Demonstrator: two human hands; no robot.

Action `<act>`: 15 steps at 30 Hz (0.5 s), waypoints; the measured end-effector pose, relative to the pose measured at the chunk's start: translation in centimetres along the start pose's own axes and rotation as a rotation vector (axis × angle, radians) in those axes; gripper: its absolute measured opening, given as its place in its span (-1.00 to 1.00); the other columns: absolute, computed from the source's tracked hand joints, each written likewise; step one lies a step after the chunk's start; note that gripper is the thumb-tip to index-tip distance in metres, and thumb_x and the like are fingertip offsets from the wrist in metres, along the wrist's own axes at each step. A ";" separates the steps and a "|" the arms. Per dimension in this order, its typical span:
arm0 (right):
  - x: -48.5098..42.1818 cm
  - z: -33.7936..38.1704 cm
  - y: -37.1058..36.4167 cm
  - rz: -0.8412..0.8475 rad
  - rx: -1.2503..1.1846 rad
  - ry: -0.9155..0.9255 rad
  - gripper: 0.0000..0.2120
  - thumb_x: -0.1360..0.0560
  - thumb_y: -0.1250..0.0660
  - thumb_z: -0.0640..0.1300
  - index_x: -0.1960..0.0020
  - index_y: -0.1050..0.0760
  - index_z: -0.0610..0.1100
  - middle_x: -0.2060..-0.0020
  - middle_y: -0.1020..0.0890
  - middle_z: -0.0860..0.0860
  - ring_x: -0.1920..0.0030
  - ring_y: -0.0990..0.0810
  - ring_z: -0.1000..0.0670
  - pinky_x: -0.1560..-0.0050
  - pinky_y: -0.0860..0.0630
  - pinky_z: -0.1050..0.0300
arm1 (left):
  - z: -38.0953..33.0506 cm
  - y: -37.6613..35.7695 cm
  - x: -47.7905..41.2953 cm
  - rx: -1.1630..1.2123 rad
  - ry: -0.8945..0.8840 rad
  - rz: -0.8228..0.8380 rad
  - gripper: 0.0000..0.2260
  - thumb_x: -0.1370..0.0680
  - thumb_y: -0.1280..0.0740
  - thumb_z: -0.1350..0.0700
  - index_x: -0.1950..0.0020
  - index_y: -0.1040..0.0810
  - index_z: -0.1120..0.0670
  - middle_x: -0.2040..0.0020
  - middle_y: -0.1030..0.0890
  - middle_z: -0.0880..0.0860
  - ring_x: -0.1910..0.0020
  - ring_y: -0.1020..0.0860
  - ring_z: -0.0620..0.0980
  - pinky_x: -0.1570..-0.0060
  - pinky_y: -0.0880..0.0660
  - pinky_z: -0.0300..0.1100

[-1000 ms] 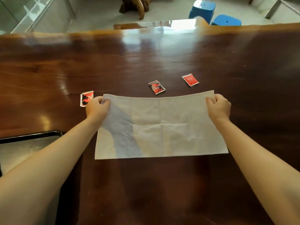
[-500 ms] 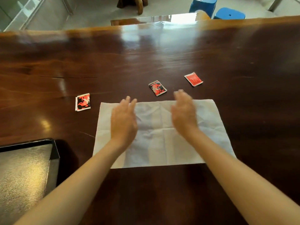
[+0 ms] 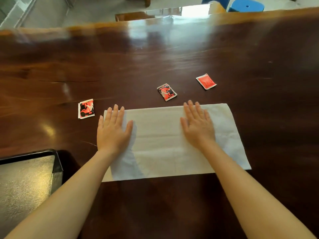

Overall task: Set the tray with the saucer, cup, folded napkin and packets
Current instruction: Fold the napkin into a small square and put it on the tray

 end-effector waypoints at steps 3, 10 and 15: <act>0.5 -4.2 1.0 -0.006 0.016 -0.089 -0.48 -0.59 0.09 0.05 -0.52 0.08 -0.02 -0.53 0.02 0.05 -0.52 0.11 0.03 -0.48 0.17 0.00 | 0.0 -0.1 -0.1 0.001 0.006 0.005 -0.40 -0.56 0.14 -0.26 -0.54 -0.01 0.00 -0.57 0.00 -0.01 -0.54 0.10 -0.07 -0.51 0.13 -0.01; 1.3 -8.3 2.0 0.020 0.070 -0.111 -0.47 -0.59 0.17 0.05 -0.52 0.14 -0.08 -0.53 0.07 0.02 -0.52 0.15 0.06 -0.50 0.19 0.02 | -0.1 0.4 -0.2 -0.039 0.011 0.048 -0.40 -0.57 0.16 -0.24 -0.54 0.04 0.01 -0.57 0.04 0.00 -0.54 0.12 -0.05 -0.50 0.16 0.01; 1.1 -8.4 1.8 0.004 0.098 -0.103 -0.46 -0.59 0.17 0.06 -0.52 0.13 -0.09 -0.54 0.07 0.01 -0.52 0.15 0.04 -0.50 0.19 0.00 | -8.3 0.4 1.2 -0.026 0.072 -0.063 -0.49 -0.62 0.09 -0.07 -0.54 0.03 0.08 -0.57 0.02 0.08 -0.54 0.08 0.03 -0.47 0.19 0.09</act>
Point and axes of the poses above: each hand's wrist, its own x-axis away from the middle knuckle, its own y-axis out of the back of the hand, z = x × y, the point moved 1 cm from there along -x, towards the middle knuckle
